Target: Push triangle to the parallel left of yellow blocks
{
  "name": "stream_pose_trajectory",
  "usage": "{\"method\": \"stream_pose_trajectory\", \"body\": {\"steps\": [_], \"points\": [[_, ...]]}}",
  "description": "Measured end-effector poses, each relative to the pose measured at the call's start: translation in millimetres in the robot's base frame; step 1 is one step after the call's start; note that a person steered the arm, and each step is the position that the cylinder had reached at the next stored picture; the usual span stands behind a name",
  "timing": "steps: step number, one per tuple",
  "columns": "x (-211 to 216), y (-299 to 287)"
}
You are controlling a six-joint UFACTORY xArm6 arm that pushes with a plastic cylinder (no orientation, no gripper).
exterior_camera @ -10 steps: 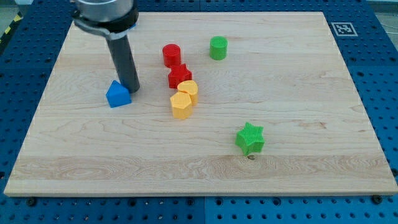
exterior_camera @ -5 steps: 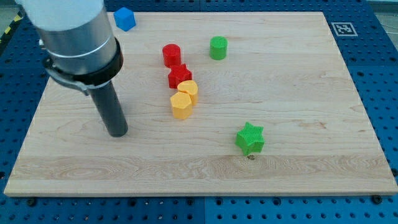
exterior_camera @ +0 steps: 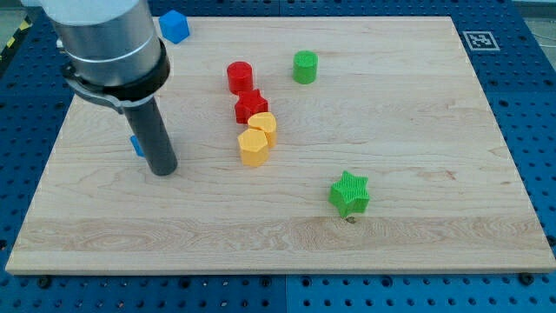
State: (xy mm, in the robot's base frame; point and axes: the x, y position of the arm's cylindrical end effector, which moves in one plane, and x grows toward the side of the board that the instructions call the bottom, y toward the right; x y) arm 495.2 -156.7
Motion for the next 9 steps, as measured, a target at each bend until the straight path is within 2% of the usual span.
{"method": "stream_pose_trajectory", "body": {"steps": [1, 4, 8, 9], "points": [[-10.5, -21.9], [-19.4, -28.0], [-30.8, 28.4], [-40.3, 8.1]]}}
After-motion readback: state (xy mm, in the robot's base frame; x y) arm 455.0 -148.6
